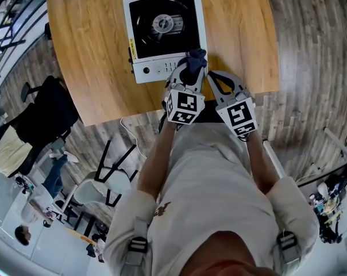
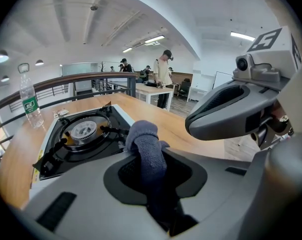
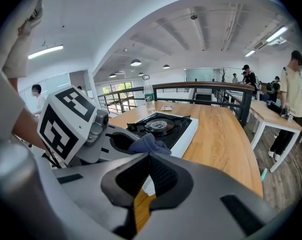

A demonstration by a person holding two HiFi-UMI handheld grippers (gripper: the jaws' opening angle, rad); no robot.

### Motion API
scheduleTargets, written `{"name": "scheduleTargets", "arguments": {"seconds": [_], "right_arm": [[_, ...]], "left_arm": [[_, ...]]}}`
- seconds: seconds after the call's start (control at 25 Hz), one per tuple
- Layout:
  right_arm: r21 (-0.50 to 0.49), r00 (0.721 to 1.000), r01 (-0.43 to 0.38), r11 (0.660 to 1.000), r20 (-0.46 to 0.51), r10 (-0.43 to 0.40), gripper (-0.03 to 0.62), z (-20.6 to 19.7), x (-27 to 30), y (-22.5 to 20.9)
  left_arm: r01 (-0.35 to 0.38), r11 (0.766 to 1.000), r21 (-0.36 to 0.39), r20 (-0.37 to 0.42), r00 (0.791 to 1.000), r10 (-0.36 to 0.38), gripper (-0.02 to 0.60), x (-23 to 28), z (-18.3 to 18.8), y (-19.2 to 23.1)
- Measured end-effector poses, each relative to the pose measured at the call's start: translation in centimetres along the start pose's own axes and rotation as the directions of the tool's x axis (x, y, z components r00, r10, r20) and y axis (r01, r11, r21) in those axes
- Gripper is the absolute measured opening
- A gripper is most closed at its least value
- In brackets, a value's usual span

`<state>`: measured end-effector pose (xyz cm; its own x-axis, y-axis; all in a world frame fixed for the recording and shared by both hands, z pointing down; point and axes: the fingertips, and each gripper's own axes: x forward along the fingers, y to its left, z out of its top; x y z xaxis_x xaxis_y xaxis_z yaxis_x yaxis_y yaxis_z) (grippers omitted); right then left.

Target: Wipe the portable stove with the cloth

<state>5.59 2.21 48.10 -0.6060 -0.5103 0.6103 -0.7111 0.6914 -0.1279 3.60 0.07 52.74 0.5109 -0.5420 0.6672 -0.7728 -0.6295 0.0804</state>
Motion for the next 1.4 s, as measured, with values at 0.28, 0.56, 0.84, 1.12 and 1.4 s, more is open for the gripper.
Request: {"name": "scheduleTargets", "arguments": {"seconds": [0.28,0.56,0.84,1.12,1.4], "right_arm": [[-0.011,1.0,-0.012,1.0,-0.009,0.012,0.02,0.3,0.9,0.9],[-0.025,1.0,-0.023,0.999,-0.014,0.023,0.02,0.9,1.9,1.9],[-0.035,0.999,-0.034,0.999,-0.025,0.033,0.02,1.3,3.1,2.9],[-0.049,0.998,-0.049,0.998,-0.036,0.047,0.02,2.0,4.2,4.1],[-0.057,0.997,-0.057,0.997,-0.047,0.055,0.02,2.5,5.3,4.7]], "left_arm": [[-0.021,1.0,-0.019,-0.003,1.0,0.021,0.097,-1.0,-0.8,1.4],[-0.049,0.998,-0.039,-0.004,0.999,0.049,0.097,-2.2,-1.8,3.2],[-0.066,0.996,-0.055,-0.006,0.998,0.065,0.097,-3.4,-2.9,5.0],[-0.087,0.994,-0.071,-0.008,0.996,0.087,0.097,-5.0,-3.9,6.8],[-0.115,0.989,-0.09,-0.014,0.993,0.114,0.097,-6.2,-4.8,8.8]]}}
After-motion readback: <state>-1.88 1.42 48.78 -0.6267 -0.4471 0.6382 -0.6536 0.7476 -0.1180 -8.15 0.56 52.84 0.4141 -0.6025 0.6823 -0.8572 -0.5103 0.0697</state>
